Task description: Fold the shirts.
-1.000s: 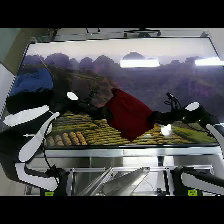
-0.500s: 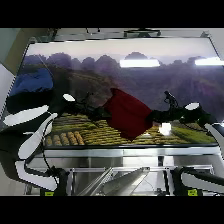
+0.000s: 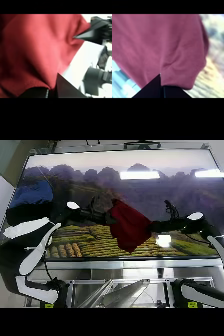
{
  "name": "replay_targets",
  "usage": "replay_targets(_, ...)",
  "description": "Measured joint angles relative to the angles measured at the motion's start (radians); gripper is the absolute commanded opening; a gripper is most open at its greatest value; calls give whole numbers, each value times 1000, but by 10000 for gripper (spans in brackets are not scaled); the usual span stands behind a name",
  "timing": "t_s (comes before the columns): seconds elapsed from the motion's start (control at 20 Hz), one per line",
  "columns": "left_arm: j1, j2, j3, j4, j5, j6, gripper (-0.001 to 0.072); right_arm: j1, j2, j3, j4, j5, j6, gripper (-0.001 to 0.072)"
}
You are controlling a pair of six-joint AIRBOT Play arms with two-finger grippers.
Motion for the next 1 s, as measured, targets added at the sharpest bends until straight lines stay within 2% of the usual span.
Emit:
replay_targets(0.15, 6, 87, 145, -4, -79, -41, 3, 0, 114, 141, 41, 92, -1, 20)
replay_targets(0.35, 10, 251, 429, -11, -111, -113, 9, 0, 289, 477, 113, 156, 9, 20)
replay_targets(0.6, 9, 406, 739, 6, -102, -225, 24, 0, 392, 830, 111, 203, 116, 21)
replay_targets(0.8, 9, 484, 706, 104, -137, -339, 24, 1, 394, 908, 94, 252, 191, 21)
replay_targets(1.0, 9, 495, 456, 171, -150, -380, 23, 40, 310, 851, 72, 290, 224, 22)
